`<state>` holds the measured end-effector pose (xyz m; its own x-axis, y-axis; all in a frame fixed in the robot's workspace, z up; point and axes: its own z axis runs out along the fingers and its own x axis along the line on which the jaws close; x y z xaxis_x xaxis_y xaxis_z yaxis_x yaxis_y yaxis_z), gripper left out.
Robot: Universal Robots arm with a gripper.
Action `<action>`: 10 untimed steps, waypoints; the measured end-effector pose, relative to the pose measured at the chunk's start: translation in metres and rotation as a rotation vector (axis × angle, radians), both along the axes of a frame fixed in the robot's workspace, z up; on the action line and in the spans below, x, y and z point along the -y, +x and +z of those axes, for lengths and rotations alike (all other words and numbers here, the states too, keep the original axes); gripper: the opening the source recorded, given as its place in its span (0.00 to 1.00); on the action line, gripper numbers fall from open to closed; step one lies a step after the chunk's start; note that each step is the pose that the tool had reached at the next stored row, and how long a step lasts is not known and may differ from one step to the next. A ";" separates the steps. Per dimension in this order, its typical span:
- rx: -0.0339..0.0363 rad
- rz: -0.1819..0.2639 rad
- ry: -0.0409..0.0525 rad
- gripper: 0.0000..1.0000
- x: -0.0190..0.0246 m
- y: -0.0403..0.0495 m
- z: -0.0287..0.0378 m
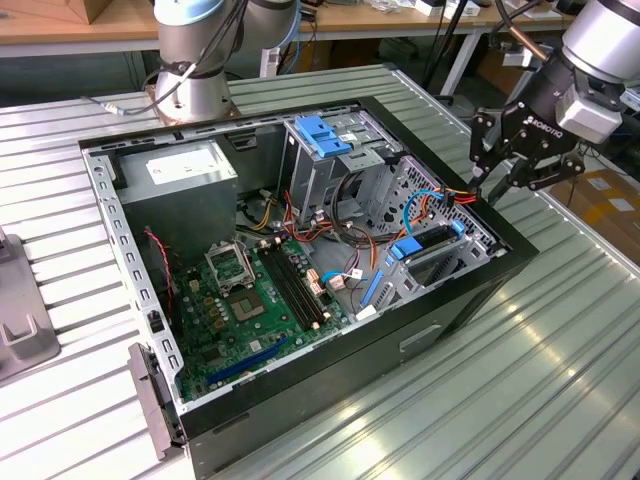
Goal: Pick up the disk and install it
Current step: 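Insert the first disk wire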
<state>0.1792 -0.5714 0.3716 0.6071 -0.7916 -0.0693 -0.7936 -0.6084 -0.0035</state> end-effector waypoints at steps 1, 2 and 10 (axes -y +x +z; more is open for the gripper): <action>0.0000 0.000 0.0000 0.36 0.0000 0.0000 -0.0007; 0.0000 0.000 0.0000 0.36 0.0000 0.0000 -0.0018; 0.0000 0.000 0.0000 0.36 0.0024 0.0001 -0.0039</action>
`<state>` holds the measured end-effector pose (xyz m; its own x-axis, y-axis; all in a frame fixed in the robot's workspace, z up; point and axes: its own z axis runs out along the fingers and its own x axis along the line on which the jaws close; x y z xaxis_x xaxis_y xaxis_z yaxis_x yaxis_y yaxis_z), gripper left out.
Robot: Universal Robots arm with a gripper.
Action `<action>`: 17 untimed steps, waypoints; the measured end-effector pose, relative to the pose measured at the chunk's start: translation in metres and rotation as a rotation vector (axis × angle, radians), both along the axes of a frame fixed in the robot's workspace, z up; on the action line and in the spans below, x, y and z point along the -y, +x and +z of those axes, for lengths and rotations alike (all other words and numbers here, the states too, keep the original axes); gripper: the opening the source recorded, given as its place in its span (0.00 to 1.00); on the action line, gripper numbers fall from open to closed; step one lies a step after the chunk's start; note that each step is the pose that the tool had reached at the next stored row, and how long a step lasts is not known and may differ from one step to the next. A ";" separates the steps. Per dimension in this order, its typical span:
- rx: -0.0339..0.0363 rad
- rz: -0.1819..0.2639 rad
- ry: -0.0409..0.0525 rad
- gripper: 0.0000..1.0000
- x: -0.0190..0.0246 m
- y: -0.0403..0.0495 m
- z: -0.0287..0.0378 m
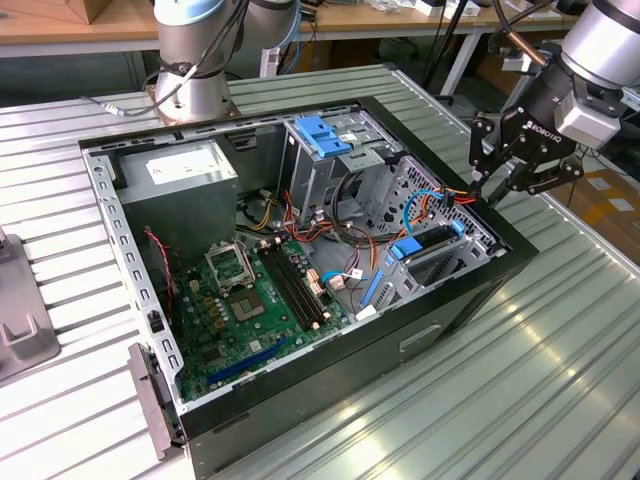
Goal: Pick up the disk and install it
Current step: 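Insert the first disk wire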
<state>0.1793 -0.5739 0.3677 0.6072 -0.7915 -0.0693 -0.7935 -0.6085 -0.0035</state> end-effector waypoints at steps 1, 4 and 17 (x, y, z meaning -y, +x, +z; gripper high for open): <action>0.0000 0.000 0.0000 0.36 0.0002 0.0000 -0.0004; 0.0000 0.000 0.0001 0.36 0.0005 0.0000 -0.0020; 0.0000 0.000 0.0000 0.36 0.0009 0.0000 -0.0038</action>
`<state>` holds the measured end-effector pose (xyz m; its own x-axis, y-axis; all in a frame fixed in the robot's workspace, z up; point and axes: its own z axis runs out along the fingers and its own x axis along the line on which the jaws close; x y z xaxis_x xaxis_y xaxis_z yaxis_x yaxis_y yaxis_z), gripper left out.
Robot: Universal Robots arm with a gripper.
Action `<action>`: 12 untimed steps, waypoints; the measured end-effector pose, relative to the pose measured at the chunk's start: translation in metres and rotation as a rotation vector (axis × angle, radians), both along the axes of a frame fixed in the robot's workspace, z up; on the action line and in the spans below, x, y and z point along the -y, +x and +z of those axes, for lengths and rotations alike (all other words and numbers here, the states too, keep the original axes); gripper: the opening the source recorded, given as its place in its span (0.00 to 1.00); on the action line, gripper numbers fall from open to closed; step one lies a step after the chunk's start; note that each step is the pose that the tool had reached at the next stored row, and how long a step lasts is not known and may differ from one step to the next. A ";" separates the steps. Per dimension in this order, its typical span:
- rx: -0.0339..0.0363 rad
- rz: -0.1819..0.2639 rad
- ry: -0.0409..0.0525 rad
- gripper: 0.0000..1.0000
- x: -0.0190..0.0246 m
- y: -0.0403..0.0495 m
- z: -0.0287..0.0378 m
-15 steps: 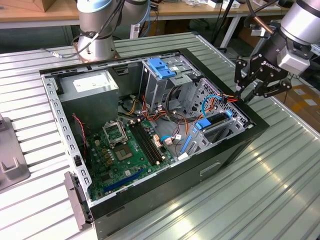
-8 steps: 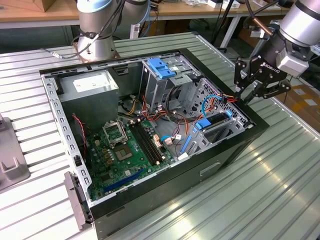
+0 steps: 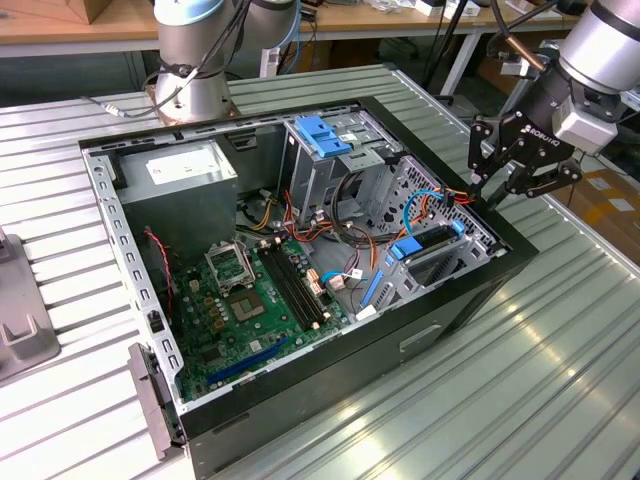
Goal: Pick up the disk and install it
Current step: 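Insert the first disk wire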
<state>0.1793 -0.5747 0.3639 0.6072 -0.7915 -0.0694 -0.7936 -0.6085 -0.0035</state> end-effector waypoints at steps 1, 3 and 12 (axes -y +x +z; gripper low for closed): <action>0.0000 0.000 -0.0001 0.36 0.0000 0.0000 0.0000; 0.0000 0.000 -0.0001 0.36 0.0001 0.0000 0.0000; 0.0000 0.000 -0.0001 0.18 0.0002 0.0000 0.0000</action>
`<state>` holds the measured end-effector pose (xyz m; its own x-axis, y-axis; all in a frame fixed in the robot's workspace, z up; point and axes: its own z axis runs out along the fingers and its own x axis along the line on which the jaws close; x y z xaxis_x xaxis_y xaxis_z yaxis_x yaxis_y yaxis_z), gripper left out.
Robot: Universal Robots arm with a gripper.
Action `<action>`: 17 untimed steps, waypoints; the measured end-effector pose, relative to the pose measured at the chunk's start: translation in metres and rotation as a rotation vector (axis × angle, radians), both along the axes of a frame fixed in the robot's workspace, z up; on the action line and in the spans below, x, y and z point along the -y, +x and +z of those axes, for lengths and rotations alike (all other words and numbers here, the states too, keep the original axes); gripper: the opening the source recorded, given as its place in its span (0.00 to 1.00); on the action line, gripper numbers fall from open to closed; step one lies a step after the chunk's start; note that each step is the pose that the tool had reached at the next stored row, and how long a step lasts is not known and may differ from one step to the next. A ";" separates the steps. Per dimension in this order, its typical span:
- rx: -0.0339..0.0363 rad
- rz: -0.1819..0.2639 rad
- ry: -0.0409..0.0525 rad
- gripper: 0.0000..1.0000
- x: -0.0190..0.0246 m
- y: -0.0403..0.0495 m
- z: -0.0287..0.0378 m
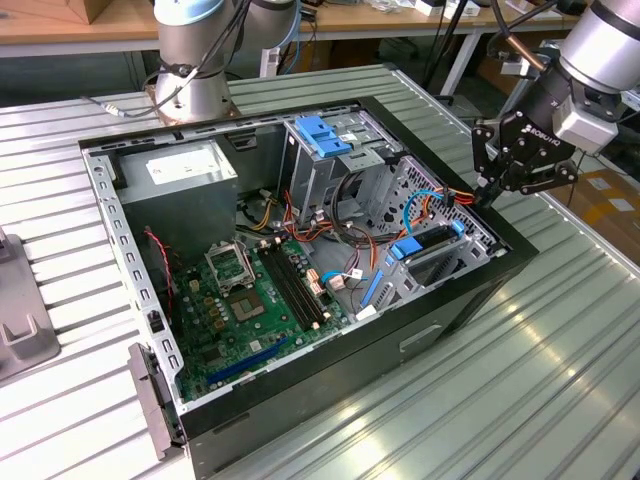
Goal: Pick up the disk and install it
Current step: 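Insert the first disk wire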
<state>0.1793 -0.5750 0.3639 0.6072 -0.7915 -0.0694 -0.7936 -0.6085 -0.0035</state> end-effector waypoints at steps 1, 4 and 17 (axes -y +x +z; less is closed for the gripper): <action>0.0000 0.000 0.0000 0.18 0.0000 0.0000 0.0000; 0.0000 0.000 0.0000 0.18 0.0001 0.0000 0.0000; 0.0001 0.000 0.0004 0.18 0.0014 -0.0009 0.0044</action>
<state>0.1784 -0.5763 0.3683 0.6070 -0.7916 -0.0696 -0.7937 -0.6083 -0.0038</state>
